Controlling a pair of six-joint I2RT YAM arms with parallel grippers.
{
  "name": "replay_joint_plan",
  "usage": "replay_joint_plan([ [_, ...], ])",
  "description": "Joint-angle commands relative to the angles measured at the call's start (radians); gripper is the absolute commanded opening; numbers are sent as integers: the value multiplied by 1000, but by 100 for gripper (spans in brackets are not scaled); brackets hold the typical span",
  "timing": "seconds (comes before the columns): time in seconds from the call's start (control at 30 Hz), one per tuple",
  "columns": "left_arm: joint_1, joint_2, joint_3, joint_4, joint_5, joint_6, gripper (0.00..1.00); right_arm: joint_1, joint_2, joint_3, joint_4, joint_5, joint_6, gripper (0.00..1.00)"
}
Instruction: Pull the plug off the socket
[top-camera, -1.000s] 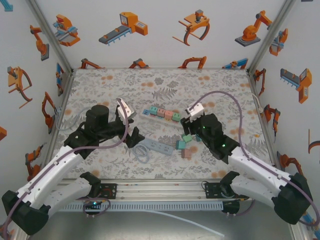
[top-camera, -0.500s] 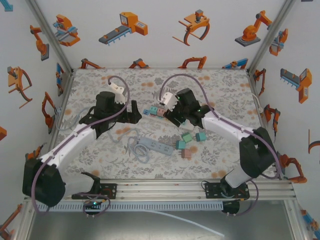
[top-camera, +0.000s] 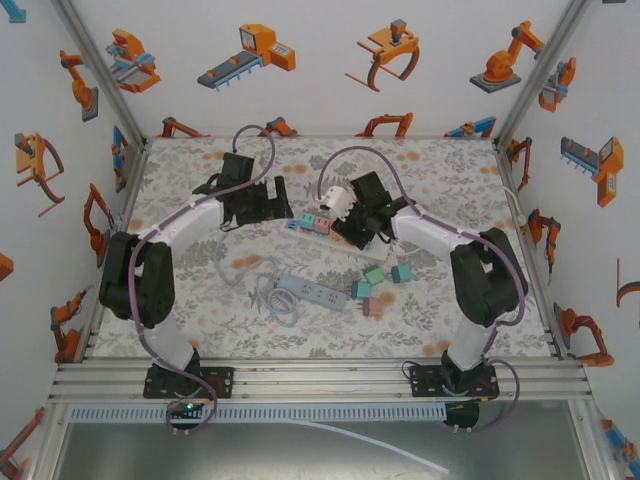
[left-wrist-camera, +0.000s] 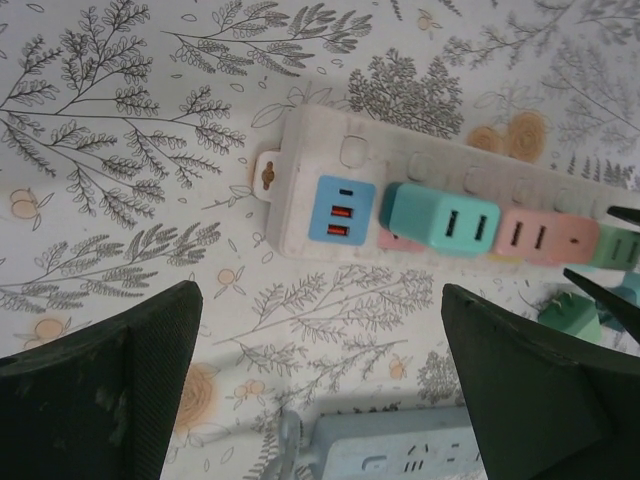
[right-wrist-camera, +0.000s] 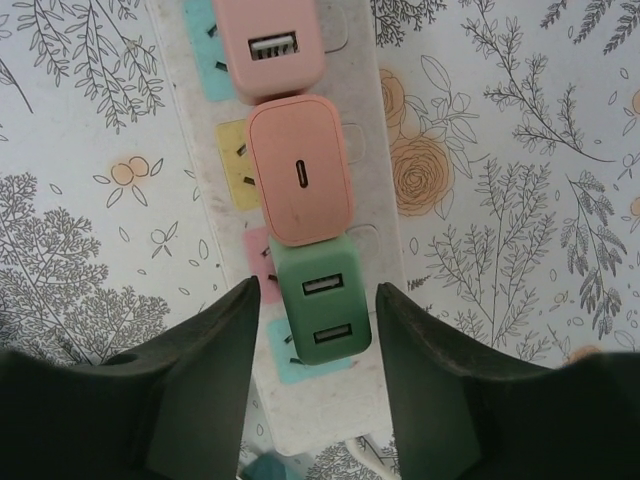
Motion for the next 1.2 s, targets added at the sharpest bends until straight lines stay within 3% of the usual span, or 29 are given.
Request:
replay_joint_plan([
  [0.0, 2, 72, 73, -86, -38, -63, 100, -2, 7, 43, -31, -20, -34, 43],
  [0.2, 2, 203, 191, -172, -33, -122, 93, -1, 1, 51, -37, -51, -39, 34],
  [0.53, 0, 260, 147, -146, -18, -167, 81, -2, -21, 65, -49, -82, -36, 24],
  [0.77, -4, 260, 113, -158, -85, -161, 76, -2, -32, 83, -52, -113, -51, 15],
  [1.17, -35, 297, 100, -209, -235, -133, 74, -9, -29, 127, -49, -133, -22, 10],
])
